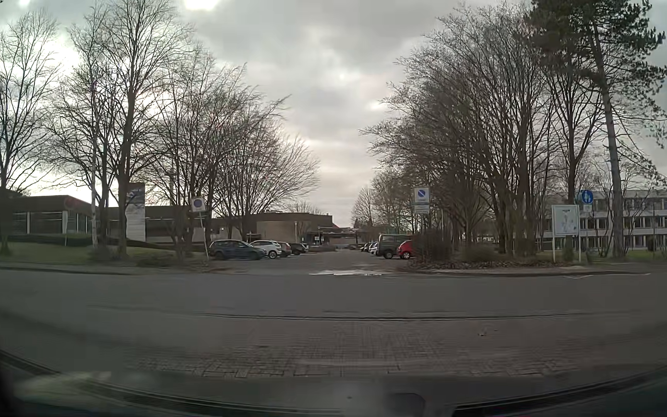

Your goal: Follow the waypoints while adhering to traffic rules and regulations

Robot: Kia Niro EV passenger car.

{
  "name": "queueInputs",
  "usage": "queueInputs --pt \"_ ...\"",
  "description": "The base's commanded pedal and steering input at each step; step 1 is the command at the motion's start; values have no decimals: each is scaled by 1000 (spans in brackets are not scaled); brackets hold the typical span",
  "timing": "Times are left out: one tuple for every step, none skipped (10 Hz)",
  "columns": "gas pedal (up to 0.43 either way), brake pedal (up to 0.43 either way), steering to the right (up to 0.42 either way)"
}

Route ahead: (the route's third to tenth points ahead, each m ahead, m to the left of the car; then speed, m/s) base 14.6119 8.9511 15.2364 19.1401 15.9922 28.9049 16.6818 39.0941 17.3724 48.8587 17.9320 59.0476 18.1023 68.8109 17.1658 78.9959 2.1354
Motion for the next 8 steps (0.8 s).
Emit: queueInputs --pt "0 0 -38" --pt "0 24 -33" --pt "0 73 -28" --pt "0 171 -25" --pt "0 201 -24" --pt "0 207 -24" --pt "0 226 -24" --pt "0 244 -24"
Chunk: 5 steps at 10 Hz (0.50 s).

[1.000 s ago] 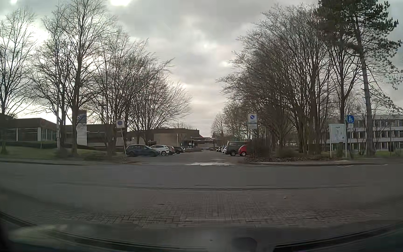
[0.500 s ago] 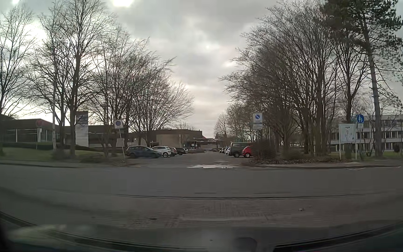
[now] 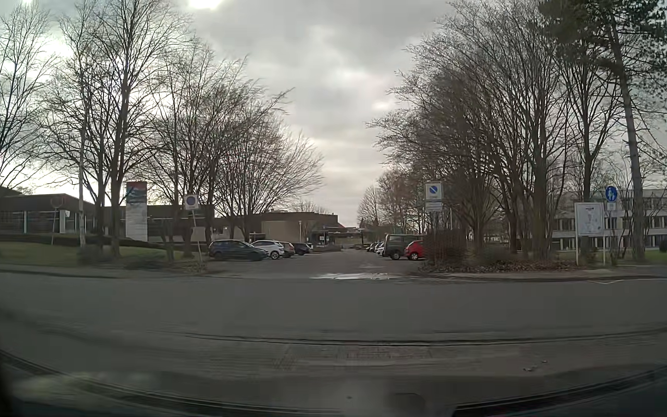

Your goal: Follow the waypoints while adhering to traffic rules and regulations

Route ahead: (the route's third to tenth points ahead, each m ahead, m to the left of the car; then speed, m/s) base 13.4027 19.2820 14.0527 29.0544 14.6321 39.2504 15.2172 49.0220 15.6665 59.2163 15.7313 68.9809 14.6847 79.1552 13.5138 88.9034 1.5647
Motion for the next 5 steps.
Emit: queueInputs --pt "0 226 -24" --pt "0 189 -24" --pt "0 177 -23" --pt "0 159 -23" --pt "0 12 -23"
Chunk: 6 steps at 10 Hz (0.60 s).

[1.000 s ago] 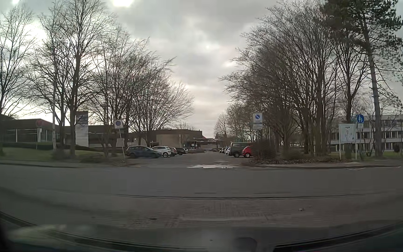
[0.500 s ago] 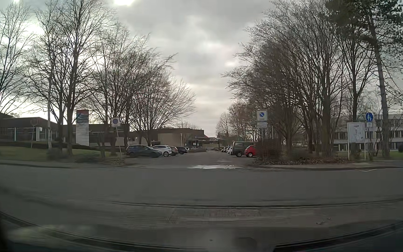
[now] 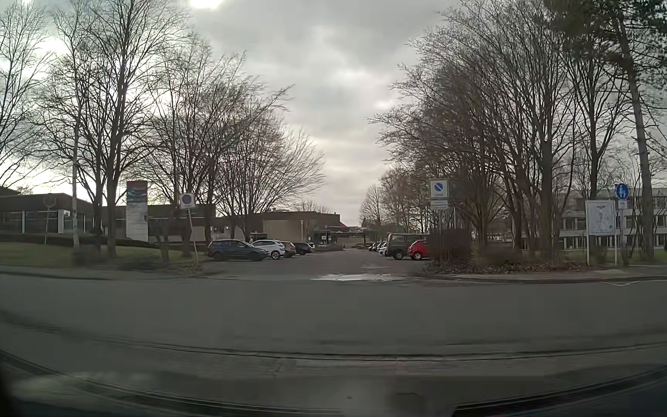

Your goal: Follow the waypoints while adhering to traffic rules and regulations

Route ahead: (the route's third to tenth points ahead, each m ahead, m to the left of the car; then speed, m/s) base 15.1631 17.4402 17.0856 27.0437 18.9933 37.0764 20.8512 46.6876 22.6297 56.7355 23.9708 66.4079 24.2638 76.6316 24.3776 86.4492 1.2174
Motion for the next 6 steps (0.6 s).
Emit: queueInputs --pt "0 0 -23" --pt "0 0 -21" --pt "0 0 -20" --pt "0 0 -20" --pt "138 0 -20" --pt "150 0 -20"
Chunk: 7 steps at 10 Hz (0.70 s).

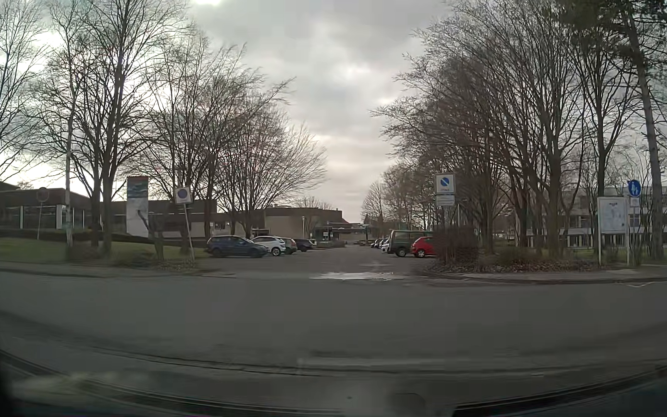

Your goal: Follow the waypoints while adhering to traffic rules and regulations

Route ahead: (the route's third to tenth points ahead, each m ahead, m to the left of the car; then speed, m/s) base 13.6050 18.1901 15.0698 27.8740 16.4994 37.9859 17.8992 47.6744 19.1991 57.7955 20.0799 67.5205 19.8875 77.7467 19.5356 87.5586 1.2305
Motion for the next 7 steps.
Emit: queueInputs --pt "157 0 -24" --pt "157 0 -28" --pt "157 0 -34" --pt "169 0 -48" --pt "177 0 -73" --pt "209 0 -95" --pt "268 0 -125"
